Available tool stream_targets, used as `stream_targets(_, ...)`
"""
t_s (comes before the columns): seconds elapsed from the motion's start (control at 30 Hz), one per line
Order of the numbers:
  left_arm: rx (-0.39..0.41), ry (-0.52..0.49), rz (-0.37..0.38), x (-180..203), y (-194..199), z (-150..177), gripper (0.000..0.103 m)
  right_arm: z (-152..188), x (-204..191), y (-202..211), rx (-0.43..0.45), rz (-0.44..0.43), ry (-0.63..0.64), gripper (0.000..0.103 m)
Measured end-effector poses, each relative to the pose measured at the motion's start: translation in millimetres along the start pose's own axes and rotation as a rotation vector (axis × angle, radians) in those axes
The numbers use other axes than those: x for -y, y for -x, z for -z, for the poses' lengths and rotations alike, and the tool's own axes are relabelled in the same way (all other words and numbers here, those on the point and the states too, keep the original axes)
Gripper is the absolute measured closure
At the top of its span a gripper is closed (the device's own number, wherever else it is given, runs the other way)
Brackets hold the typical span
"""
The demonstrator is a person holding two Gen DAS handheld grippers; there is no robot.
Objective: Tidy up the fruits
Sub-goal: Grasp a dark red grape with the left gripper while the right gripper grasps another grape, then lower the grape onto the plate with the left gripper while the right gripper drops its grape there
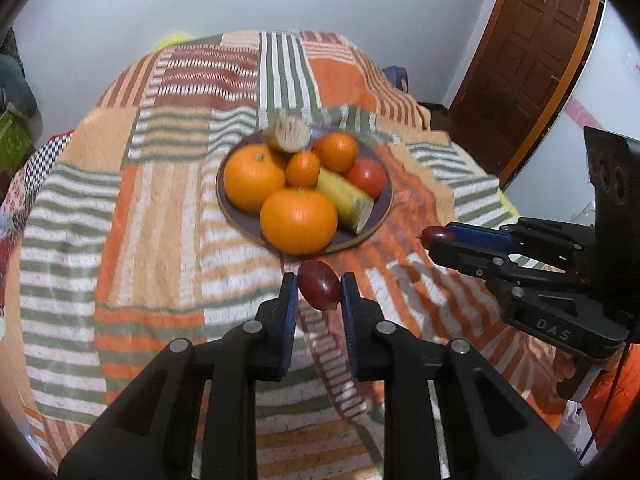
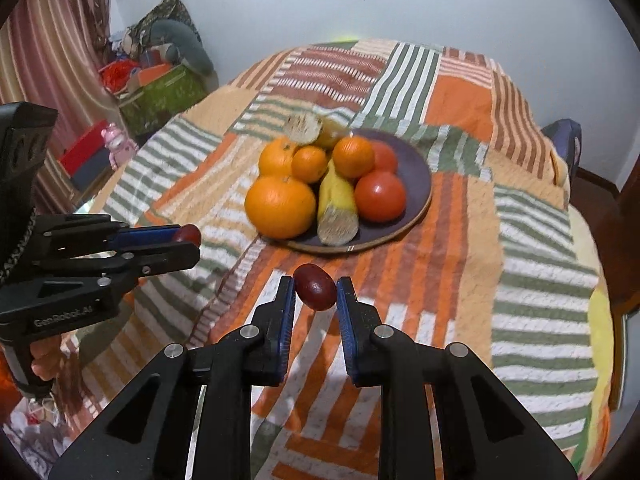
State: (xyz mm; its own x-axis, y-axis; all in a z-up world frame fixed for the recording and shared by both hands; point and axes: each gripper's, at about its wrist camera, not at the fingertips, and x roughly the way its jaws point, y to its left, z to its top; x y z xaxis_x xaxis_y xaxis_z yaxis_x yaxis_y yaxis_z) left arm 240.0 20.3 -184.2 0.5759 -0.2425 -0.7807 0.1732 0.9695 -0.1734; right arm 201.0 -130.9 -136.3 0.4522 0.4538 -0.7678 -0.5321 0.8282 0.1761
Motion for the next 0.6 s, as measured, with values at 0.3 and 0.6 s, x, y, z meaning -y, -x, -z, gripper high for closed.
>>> stream_targets(0.3, 0.026, -0.022, 0.001, 1.8, -6.0, -25.1, 0.082, -30.4, 9.9, -7.0, 0.050, -0.014, 0.003, 0.084)
stream_targets(0.6, 0.025, -0.022, -0.001, -7.8, -29.6, -45.5, 0.082, -45.9, 12.4, -37.2, 0.036, -0.037, 0.004, 0.083)
